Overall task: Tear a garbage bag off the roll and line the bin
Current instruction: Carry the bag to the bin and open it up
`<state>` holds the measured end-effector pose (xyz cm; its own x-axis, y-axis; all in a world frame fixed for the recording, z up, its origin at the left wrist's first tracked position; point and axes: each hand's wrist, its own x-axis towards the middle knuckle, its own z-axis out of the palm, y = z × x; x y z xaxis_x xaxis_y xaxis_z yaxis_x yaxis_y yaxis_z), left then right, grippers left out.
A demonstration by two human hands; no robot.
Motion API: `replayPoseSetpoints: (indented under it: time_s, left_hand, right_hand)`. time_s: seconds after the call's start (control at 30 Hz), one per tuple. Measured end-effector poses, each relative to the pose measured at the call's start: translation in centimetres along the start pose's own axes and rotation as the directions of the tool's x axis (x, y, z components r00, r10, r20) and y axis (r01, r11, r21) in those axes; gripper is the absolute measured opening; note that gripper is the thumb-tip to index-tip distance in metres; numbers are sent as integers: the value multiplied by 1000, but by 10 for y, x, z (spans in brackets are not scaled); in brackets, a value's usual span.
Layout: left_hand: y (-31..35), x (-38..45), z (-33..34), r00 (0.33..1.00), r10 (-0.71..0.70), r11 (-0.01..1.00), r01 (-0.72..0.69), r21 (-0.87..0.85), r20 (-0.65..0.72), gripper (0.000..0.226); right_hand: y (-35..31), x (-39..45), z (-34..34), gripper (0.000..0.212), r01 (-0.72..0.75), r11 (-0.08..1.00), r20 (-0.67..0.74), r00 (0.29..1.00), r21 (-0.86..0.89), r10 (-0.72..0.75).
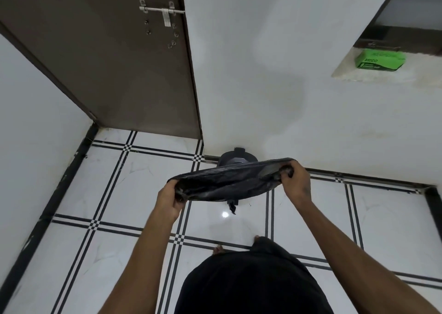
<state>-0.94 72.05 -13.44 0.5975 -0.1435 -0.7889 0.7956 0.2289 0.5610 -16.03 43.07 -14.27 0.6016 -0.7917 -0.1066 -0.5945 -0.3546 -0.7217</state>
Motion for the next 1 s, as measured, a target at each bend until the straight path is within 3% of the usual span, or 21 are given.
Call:
replayPoseSetpoints:
  time_s: [0.33,0.43,0.67,0.8,0.9,1.0]
  left_hand:
    - [4,1,-23,981,-55,997,65,-46,186,16]
    - [0,-2,-26,988,-28,1000,28,0,149,16]
    - [2,-1,-24,985,136,973,-112,203,-110,12]
    - [6,5,-15,985,149,956,-120,268,-92,1]
    - [7,11,-5,978,177,951,-141,274,-109,21]
    - [6,20,5,976,184,943,-142,300,-119,24]
  right_hand:
    - [11,-15,8,27,-147,988,100,985,52,142]
    - [13,-14,12,25,-118,993,88,989,-2,118]
    - [5,-3,24,21,-15,994,100,995,-104,25]
    - [0,5,26,24,27,992,145,989,-126,-8]
    - [2,10,28,27,33,988,163,987,-150,-9]
    - [7,19,30,27,9,987,152,988,-161,16]
